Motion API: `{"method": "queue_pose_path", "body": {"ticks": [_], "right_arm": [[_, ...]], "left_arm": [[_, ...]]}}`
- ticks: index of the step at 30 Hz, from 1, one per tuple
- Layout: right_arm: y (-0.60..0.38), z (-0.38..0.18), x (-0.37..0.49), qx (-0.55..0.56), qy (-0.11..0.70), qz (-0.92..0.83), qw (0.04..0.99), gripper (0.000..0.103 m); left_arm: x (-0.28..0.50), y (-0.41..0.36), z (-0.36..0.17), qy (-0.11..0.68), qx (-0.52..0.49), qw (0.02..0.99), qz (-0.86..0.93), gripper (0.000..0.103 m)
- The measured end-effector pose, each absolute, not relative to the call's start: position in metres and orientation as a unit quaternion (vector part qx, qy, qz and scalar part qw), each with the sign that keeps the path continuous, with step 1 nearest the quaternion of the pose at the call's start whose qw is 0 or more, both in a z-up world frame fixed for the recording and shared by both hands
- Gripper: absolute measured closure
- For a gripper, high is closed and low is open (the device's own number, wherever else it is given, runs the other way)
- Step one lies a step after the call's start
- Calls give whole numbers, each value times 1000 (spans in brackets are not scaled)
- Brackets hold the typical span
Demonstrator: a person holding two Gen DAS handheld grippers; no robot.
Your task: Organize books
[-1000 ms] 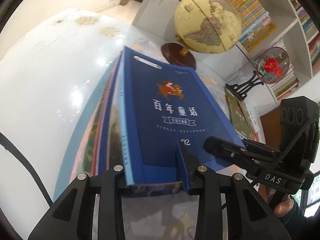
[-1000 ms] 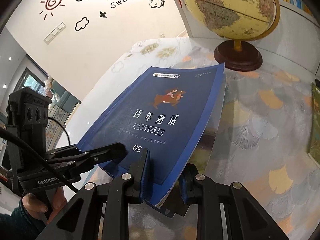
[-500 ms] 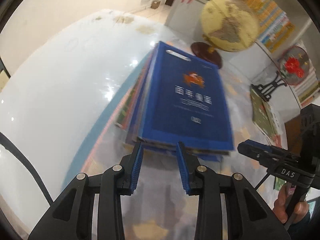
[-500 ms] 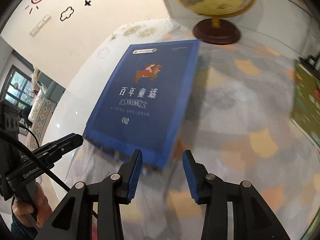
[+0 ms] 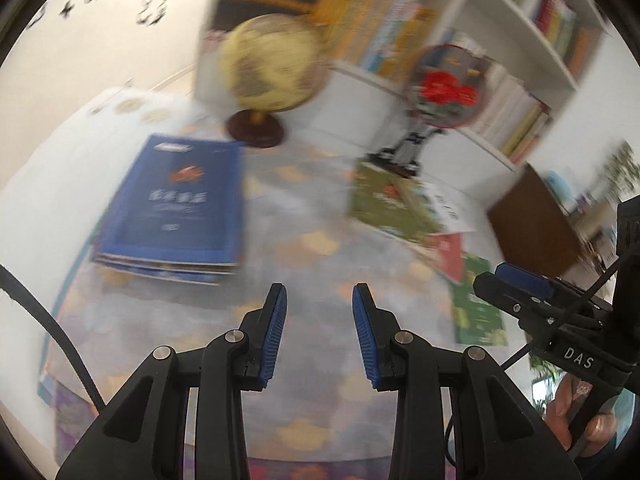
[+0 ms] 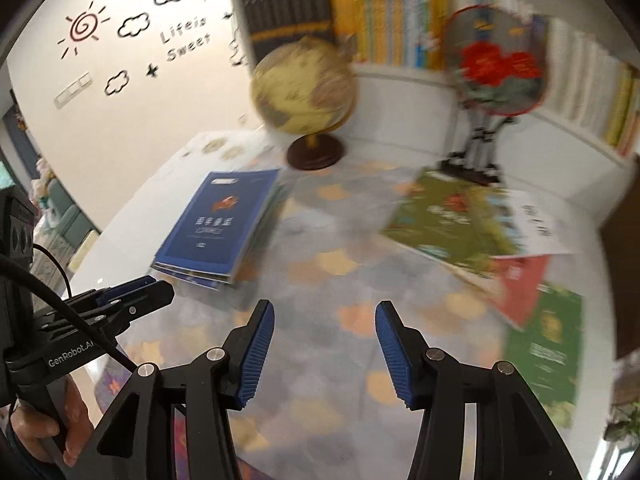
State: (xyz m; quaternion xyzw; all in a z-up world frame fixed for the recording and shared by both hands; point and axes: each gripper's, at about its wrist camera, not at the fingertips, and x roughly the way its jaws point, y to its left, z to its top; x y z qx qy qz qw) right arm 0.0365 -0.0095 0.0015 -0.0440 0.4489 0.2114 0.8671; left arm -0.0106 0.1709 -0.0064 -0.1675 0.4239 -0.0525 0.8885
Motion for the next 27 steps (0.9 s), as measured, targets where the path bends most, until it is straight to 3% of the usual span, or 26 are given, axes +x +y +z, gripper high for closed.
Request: {"method": "queue_pose_path", "body": {"ticks": [6,15,27], "right_arm": [[-81,33,-15,-38,413,165,895,49],[-164,28,-66,30,415,141,898,47],[-227,-8,-34,125,439,85,886,43]], "left_arm": [[-30,98,19,407,-141,897,-97,72],[-51,21,22,418,-110,890,-144,65],[2,-5,1,448,-87,871,-180,64]]}}
